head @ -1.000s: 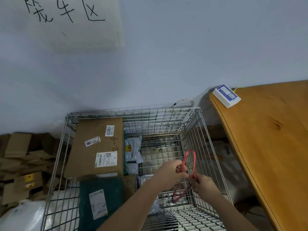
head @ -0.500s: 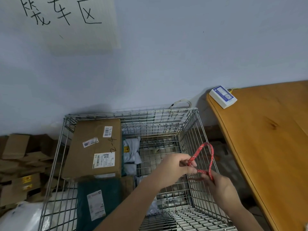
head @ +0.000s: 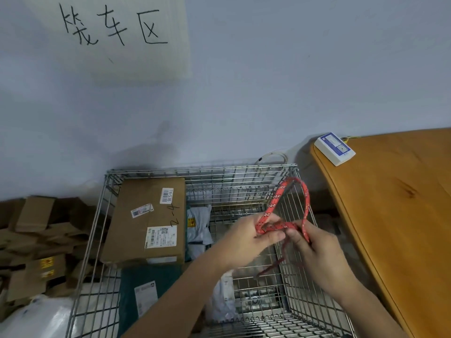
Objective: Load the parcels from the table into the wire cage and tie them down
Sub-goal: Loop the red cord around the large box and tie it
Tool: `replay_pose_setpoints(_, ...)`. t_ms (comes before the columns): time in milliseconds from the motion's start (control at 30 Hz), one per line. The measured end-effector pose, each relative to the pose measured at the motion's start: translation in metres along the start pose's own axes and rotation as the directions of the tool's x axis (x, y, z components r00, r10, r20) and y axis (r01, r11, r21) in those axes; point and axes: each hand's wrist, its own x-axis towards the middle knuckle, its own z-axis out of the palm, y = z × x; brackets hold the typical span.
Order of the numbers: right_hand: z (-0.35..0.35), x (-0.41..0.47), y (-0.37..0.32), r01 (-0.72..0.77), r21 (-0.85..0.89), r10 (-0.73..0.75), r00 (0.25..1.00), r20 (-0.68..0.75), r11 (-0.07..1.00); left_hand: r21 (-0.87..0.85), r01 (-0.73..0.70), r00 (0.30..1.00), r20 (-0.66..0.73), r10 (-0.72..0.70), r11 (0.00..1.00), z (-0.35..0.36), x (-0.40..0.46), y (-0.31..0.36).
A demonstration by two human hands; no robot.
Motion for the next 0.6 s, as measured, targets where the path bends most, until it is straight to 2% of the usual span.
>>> replay_pose_setpoints(67,0.010,0.018,-0.024,0.001,0.088,-0.008,0.997,0.083,0.996,-0.064,0.011,0.995,-0.101,-0.018,0.998,-0.023,-0.003,0.001)
replay_pose_setpoints(167,0.024,0.041,-0.050,0.048,0.073,-0.058,0.988,0.143,0.996,-0.101,-0.036,0.975,-0.223,0.013,0.994,-0.063,-0.011,0.006)
replay_pose_setpoints(267,0.036,0.050,-0.070,0.054,0.126,-0.067,0.993,0.102,0.991,-0.196,-0.070,0.941,-0.339,-0.001,0.978,-0.098,-0.023,0.010)
replay_pose_setpoints(367,0.042,0.049,-0.086,0.037,0.289,-0.039,0.999,0.000,0.957,-0.318,-0.123,0.880,-0.473,-0.045,0.940,-0.127,-0.038,0.016)
replay_pose_setpoints(467,0.045,0.044,-0.101,-0.005,0.474,0.039,0.997,-0.062,0.881,-0.414,-0.180,0.865,-0.499,-0.057,0.892,-0.148,-0.053,0.024)
replay_pose_setpoints(600,0.080,0.046,-0.112,-0.097,0.511,0.063,0.995,0.083,0.854,-0.474,-0.268,0.884,-0.467,0.019,0.839,-0.157,-0.066,0.024)
